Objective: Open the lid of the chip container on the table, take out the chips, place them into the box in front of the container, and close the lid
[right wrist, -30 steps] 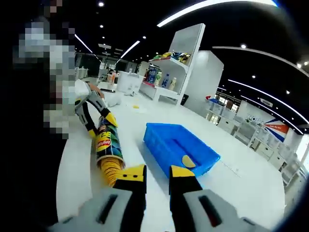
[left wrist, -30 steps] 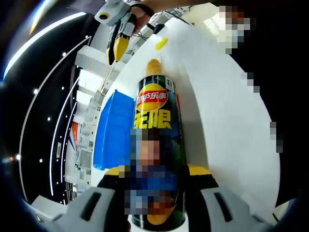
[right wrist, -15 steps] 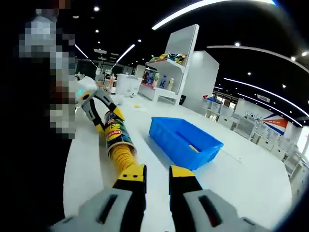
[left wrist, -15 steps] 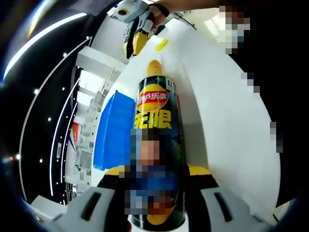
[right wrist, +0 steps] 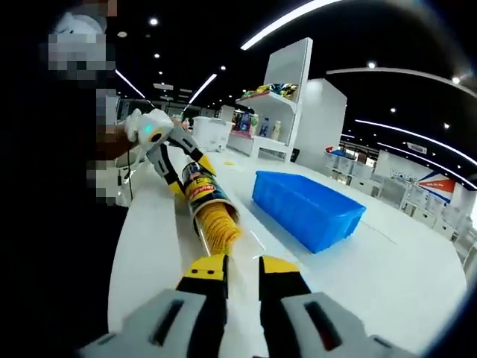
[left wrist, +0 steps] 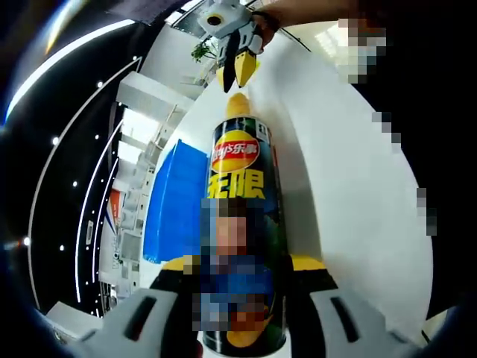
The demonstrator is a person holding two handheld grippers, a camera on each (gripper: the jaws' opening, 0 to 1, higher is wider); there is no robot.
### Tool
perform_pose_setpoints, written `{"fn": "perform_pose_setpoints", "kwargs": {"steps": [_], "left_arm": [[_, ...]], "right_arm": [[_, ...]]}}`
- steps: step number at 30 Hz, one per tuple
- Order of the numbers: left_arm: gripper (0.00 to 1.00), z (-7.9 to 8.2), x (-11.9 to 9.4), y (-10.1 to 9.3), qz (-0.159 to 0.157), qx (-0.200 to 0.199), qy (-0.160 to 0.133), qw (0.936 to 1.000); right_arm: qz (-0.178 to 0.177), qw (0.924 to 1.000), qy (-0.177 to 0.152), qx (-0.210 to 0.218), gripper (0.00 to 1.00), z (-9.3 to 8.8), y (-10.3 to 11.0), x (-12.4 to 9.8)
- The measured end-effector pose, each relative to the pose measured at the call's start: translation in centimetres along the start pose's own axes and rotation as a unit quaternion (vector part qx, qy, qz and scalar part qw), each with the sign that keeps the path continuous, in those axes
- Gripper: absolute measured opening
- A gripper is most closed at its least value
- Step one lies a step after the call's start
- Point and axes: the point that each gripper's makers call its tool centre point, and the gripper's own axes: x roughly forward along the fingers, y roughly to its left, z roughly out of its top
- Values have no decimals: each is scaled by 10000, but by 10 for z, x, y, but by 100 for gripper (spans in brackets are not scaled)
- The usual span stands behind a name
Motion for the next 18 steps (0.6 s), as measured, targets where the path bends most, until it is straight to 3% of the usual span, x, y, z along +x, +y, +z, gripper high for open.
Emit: {"fn": "perform_pose_setpoints", "kwargs": {"steps": [11, 18], "left_arm": [[45, 1, 0, 0, -23, -2, -2, 10000], [45, 1, 0, 0, -34, -4, -19, 10000]], "right_arm": [[57, 10000, -3, -6, 1, -9, -8, -3], [338, 9993, 165, -45, 1, -19, -1, 3]]}}
